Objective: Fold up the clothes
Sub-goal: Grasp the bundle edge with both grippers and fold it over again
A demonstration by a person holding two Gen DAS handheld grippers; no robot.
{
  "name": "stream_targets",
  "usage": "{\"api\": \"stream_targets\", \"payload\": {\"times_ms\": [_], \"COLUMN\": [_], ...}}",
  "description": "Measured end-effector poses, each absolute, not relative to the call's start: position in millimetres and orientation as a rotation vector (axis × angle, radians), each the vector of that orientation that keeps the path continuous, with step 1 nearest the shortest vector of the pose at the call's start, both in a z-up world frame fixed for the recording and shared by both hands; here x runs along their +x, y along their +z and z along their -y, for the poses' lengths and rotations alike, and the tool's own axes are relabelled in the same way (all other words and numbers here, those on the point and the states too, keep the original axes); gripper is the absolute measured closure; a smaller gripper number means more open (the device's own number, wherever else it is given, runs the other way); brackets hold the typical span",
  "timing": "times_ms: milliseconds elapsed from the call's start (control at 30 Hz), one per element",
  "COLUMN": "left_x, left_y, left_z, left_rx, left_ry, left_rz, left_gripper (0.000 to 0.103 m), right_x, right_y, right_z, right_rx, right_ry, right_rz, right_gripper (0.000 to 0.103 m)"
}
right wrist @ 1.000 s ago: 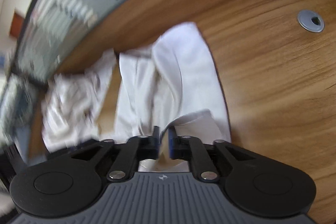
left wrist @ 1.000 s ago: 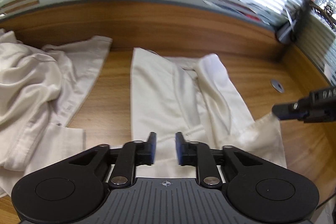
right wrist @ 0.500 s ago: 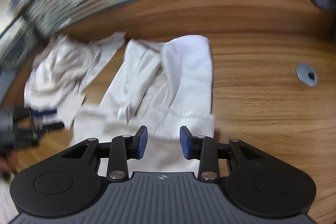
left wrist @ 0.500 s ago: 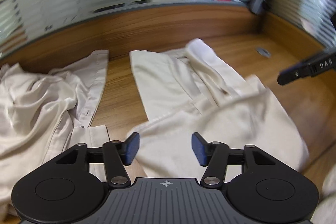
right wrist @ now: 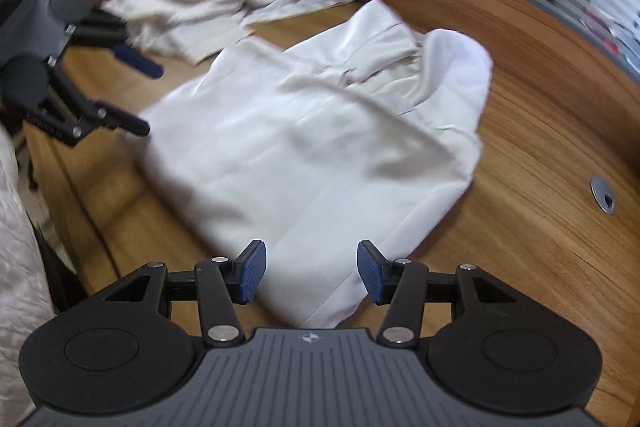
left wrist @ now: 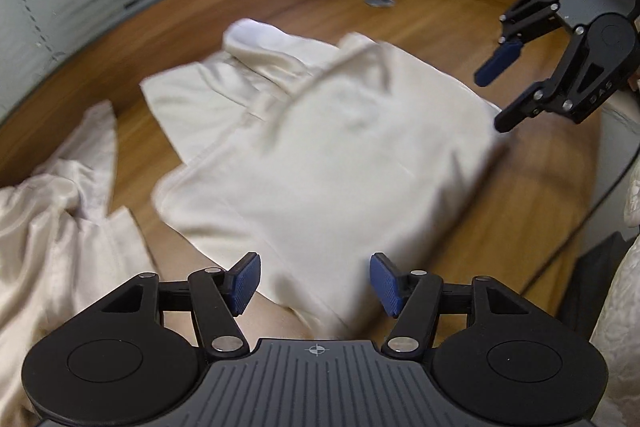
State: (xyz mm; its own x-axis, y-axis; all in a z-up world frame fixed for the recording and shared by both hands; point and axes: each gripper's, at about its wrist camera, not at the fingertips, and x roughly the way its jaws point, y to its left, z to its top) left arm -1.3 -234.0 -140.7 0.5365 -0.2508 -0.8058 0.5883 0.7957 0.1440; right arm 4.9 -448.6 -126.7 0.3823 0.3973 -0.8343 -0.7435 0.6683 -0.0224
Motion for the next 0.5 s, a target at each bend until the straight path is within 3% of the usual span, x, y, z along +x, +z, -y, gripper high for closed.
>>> {"api": "stream_targets", "payload": {"times_ms": [300, 367, 433, 500], "left_x": [-9, -8, -5, -4], "left_y": [-164, -166, -164, -159], "left_z": [255, 257, 254, 250], "left_rx": [0.534, 0.55, 0.521, 0.468], "left_ry": [-0.52, -0.511, -0.504, -0.498], "left_rz": [-0.888, -0.877, -0.872, -0.865], "left_gripper": [0.035, 0.044, 0.065, 0.078], "right_x": [-22, -18, -14, -12], "right_y": [-154, -155, -153, -149], "right_z": [428, 427, 428, 429], "right_rx": [-0.668, -0.698, -0.705, -0.689], "right_ry": [0.77, 0.772, 0.781, 0.813], "right_rz": [-0.891, -0.881, -0.875, -0.869], "right_gripper": [0.048, 0.058, 0.066, 0.091]}}
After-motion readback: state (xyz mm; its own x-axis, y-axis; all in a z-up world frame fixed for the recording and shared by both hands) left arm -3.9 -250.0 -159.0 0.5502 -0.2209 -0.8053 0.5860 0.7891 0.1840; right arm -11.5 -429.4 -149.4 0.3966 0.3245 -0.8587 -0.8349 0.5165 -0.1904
